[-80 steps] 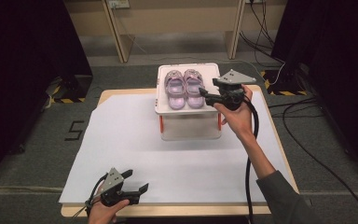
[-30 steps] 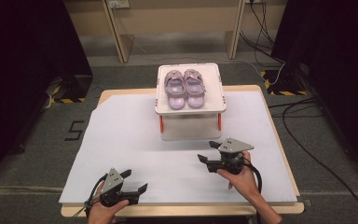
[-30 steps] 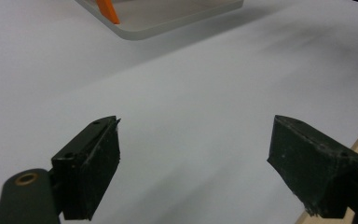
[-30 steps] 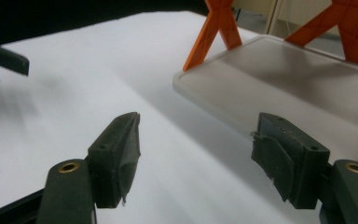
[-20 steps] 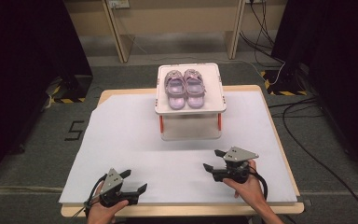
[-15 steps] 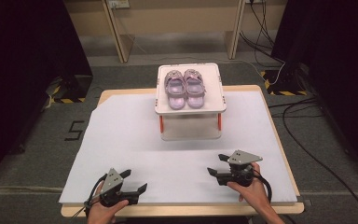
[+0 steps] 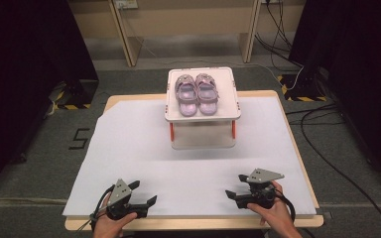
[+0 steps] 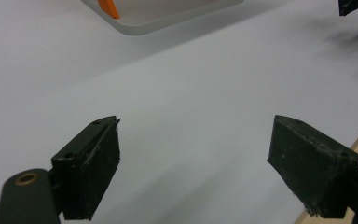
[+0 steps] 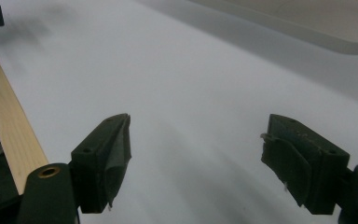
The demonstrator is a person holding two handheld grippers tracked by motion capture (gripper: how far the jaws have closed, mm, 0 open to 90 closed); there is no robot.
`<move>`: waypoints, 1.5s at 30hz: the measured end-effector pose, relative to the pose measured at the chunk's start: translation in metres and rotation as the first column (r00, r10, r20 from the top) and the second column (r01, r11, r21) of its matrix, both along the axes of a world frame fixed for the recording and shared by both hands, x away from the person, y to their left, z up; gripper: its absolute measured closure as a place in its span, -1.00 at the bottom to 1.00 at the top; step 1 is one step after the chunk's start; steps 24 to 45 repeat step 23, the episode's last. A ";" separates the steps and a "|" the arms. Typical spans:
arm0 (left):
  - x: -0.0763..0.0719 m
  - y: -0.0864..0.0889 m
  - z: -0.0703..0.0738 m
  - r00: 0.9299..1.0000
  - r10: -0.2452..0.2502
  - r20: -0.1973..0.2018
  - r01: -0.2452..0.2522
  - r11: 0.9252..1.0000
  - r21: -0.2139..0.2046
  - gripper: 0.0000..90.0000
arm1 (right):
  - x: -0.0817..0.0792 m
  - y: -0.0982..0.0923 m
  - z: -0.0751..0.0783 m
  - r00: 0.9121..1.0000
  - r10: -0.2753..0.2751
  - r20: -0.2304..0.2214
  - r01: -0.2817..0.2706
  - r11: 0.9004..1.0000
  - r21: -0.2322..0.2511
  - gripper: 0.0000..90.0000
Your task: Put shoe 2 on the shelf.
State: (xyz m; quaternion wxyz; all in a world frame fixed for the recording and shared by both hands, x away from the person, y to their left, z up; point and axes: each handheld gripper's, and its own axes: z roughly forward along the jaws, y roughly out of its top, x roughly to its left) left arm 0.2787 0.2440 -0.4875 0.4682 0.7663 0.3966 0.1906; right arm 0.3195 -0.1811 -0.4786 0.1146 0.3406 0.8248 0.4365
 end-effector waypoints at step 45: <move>0.000 -0.001 -0.002 1.000 -0.010 -0.010 0.010 1.000 0.009 -0.64 | -0.021 -0.016 -0.008 0.999 -0.025 -0.029 0.021 0.992 -0.124 -0.50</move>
